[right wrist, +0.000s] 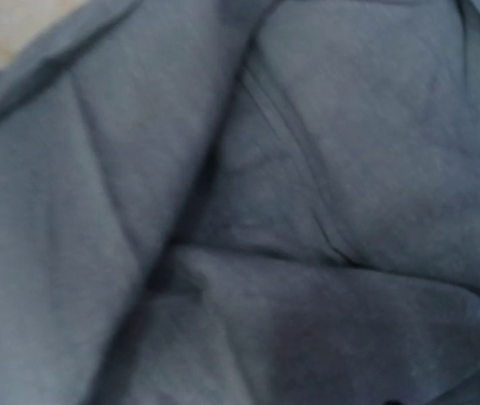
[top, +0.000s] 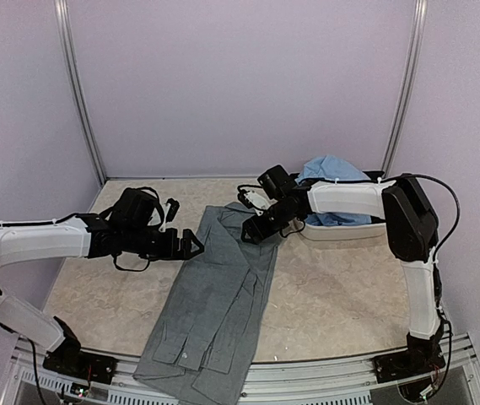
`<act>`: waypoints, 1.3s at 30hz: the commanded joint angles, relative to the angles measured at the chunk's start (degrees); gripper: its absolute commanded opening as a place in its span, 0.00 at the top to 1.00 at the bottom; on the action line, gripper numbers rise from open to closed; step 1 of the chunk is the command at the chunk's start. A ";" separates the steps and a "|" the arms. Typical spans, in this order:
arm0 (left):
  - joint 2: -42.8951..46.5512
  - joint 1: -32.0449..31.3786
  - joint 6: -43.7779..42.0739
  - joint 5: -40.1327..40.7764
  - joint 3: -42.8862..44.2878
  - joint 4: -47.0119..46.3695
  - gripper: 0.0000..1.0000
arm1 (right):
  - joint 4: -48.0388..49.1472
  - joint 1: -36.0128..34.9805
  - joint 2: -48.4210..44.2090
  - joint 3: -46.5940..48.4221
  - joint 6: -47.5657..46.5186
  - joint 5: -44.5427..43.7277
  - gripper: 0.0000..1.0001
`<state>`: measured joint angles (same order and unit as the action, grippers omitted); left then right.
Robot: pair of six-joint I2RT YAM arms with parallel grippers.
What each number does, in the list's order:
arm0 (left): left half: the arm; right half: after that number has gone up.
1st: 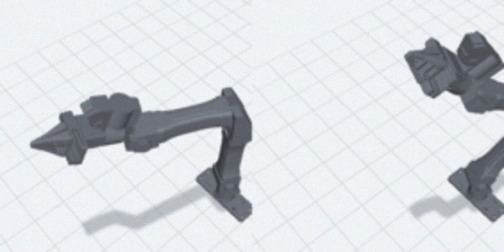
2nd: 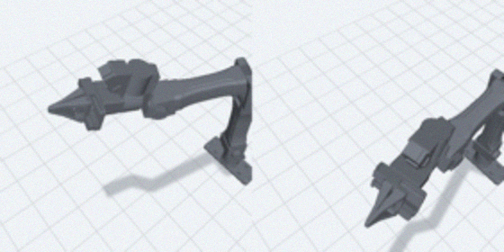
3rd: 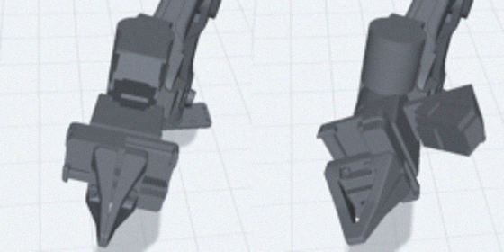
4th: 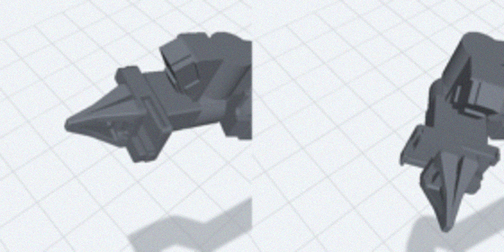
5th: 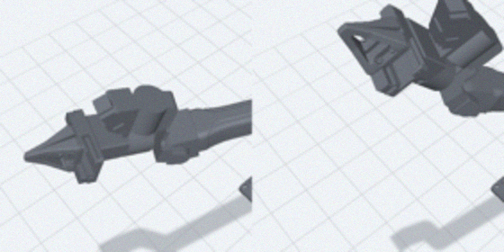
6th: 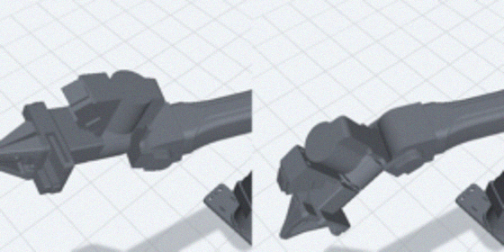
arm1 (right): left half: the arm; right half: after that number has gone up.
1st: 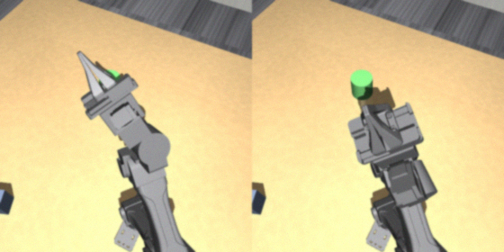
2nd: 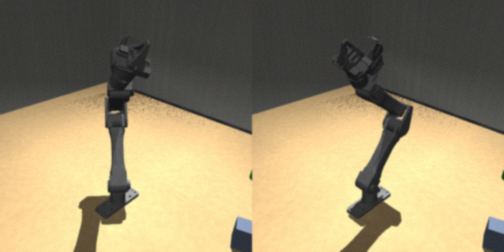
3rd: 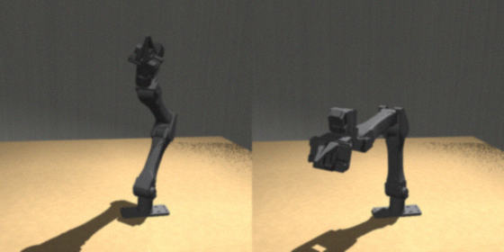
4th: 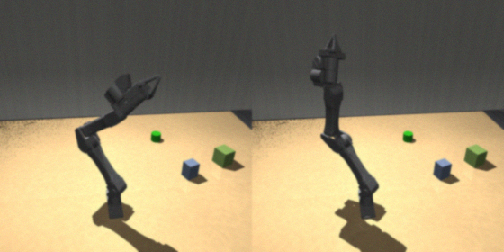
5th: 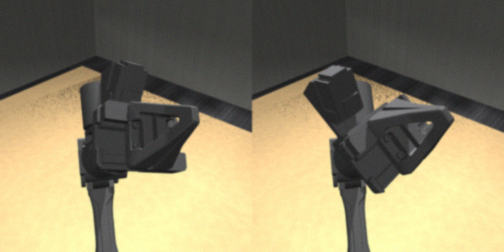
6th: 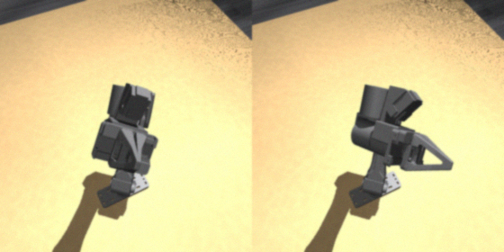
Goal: Fold and stack the long sleeve shirts
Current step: Rotate the rectangle-folded shirt at the center of the board.
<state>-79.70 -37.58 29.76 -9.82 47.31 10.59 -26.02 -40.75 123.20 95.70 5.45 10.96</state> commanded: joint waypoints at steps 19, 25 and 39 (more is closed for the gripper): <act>-0.34 -0.03 -0.45 1.81 -0.46 2.15 0.01 | -0.72 3.84 17.21 14.97 -1.60 -12.02 0.32; -2.54 -0.56 -0.20 0.16 -0.76 2.29 0.01 | 0.23 3.98 22.70 24.44 -4.83 -15.68 0.31; -10.76 -12.23 -2.73 -6.90 -0.75 3.29 0.01 | 7.00 6.39 22.30 32.20 -14.29 -14.41 0.27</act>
<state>-87.90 -47.07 29.06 -13.06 46.41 13.80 -22.17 -35.18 150.36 129.78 -5.89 -5.17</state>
